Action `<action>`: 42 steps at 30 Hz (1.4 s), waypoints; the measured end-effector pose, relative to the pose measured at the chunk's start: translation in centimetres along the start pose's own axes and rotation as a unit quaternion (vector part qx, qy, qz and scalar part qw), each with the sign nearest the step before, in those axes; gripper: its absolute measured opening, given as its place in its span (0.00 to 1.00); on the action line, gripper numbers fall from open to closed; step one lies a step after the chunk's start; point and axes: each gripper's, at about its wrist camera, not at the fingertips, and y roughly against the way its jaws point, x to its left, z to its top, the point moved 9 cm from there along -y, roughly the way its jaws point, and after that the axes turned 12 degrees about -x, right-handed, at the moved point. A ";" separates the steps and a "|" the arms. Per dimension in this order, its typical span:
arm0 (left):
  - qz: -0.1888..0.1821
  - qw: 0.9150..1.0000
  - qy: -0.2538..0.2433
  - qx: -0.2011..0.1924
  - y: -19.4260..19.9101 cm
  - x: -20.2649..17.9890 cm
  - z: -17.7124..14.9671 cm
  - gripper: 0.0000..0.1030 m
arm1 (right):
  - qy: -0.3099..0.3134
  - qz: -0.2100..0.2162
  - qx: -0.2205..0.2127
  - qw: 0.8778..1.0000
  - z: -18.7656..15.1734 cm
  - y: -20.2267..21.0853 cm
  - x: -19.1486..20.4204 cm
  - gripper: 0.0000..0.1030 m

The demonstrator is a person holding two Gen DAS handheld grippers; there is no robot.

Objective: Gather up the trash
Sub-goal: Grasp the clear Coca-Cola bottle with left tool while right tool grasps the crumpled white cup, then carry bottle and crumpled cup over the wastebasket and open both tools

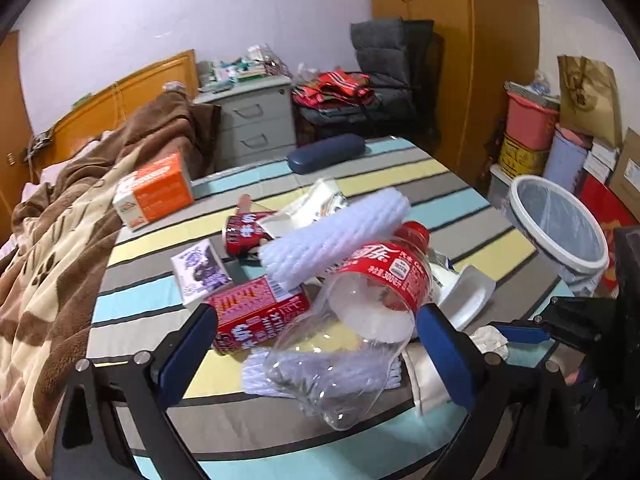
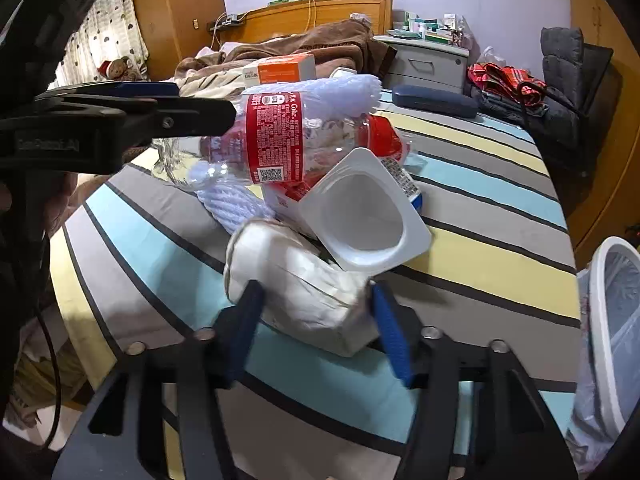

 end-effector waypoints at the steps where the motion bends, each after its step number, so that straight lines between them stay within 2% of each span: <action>1: -0.004 1.000 -0.003 0.005 -0.2 -0.2 -0.2 0.96 | -0.003 0.001 -0.001 1.000 0.0 0.1 -0.1 0.39; 4: -0.018 1.000 -0.006 0.019 -0.6 -0.7 -0.6 0.87 | -0.023 0.009 -0.002 1.000 -0.2 0.4 -0.5 0.34; 8: -0.041 0.999 -0.012 0.029 -0.6 -2.0 -1.3 0.76 | -0.032 -0.004 -0.007 0.999 -0.6 1.1 -1.4 0.31; 17: -0.072 0.996 -0.025 0.043 -0.4 -5.0 -1.9 0.75 | -0.075 -0.053 -0.021 0.996 -1.6 3.5 -4.8 0.30; 22: -0.087 0.994 -0.030 0.058 -1.1 -6.5 -2.2 0.75 | -0.096 -0.065 -0.026 0.993 -1.9 4.0 -5.7 0.30; 26: -0.096 0.991 -0.055 0.070 -1.9 -7.9 -2.4 0.76 | -0.112 -0.087 -0.030 0.990 -2.4 4.8 -7.0 0.30; 30: -0.108 0.989 -0.038 0.088 -3.2 -8.6 -2.7 0.76 | -0.121 -0.100 -0.030 0.987 -2.9 5.3 -8.0 0.30; 33: -0.113 0.990 -0.032 0.084 -3.3 -9.0 -2.6 0.75 | -0.128 -0.099 -0.031 0.986 -3.1 5.4 -8.2 0.30; 34: -0.116 0.989 -0.030 0.083 -3.3 -9.3 -2.6 0.73 | -0.129 -0.099 -0.032 0.986 -3.1 5.5 -8.2 0.30; 35: -0.117 0.989 -0.027 0.083 -3.2 -9.4 -2.6 0.63 | -0.130 -0.097 -0.033 0.986 -3.1 5.5 -8.2 0.30; 42: -0.100 0.993 0.020 0.061 -2.6 -9.4 -2.7 0.63 | -0.135 -0.094 -0.043 0.985 -3.2 5.8 -8.7 0.30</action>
